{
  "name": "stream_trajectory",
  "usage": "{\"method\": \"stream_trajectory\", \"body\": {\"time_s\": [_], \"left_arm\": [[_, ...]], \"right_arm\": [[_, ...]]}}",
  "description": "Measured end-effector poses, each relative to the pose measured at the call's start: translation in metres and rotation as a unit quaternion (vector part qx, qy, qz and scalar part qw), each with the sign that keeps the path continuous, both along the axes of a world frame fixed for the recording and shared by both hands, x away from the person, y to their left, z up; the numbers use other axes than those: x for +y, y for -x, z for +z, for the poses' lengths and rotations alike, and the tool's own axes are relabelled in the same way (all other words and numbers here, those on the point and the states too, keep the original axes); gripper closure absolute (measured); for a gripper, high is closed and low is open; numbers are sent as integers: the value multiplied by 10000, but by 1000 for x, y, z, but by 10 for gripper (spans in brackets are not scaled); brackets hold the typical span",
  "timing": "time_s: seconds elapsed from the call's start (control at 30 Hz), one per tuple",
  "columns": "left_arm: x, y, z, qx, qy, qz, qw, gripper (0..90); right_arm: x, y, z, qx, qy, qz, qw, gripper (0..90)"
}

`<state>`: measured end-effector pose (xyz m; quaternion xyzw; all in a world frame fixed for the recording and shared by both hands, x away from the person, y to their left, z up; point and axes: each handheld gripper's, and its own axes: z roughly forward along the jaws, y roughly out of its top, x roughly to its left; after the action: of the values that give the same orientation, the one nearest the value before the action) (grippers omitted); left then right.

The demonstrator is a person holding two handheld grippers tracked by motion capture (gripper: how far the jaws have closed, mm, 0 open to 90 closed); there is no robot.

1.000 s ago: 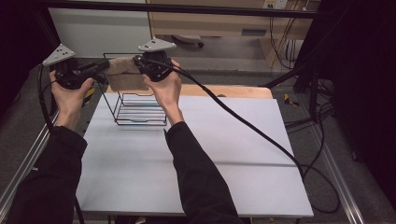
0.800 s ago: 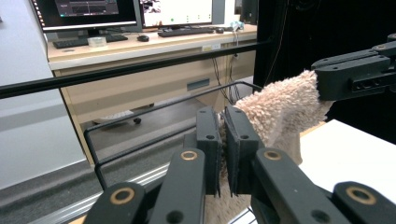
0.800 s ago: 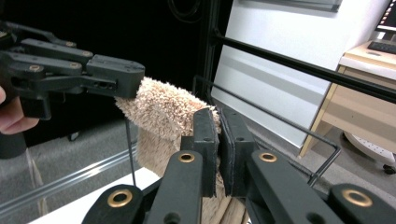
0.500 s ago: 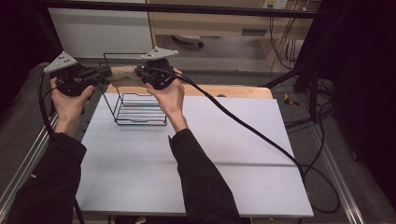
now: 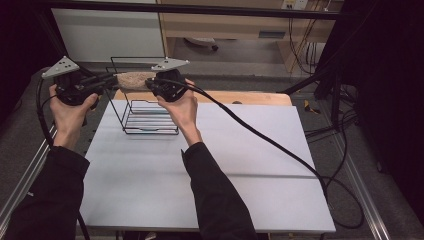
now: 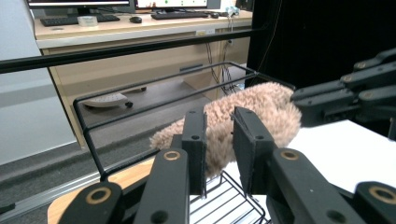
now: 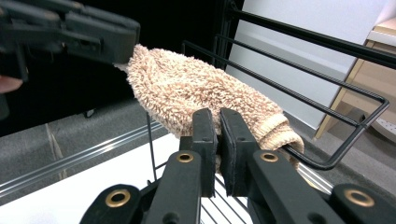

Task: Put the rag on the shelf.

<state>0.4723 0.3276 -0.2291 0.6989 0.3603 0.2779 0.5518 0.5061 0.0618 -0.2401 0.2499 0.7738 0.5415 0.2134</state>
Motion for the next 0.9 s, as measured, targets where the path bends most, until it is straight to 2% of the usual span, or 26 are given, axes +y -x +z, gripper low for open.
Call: {"method": "stream_trajectory", "body": {"time_s": [0.1,0.2,0.37,0.57,0.73,0.9], "left_arm": [[-1,0,-1,150,-5,-63,9999,764],[-3,0,-8,436,-184,-108,9988,803],[-4,0,-20,669,-312,-148,9972,886],[-7,-4,-28,743,-399,-53,9964,899],[-11,-8,-32,759,-510,46,9958,899],[-13,-13,-35,766,-536,117,9955,899]], "right_arm": [[0,0,-1,-11,47,17,10000,848],[0,1,-3,-26,99,32,9999,836],[0,1,-7,2,138,78,9999,788],[-2,1,-10,88,60,90,9999,751],[-5,-3,-16,386,13,-15,9993,848],[-4,-8,-19,465,10,-103,9989,896]]}}
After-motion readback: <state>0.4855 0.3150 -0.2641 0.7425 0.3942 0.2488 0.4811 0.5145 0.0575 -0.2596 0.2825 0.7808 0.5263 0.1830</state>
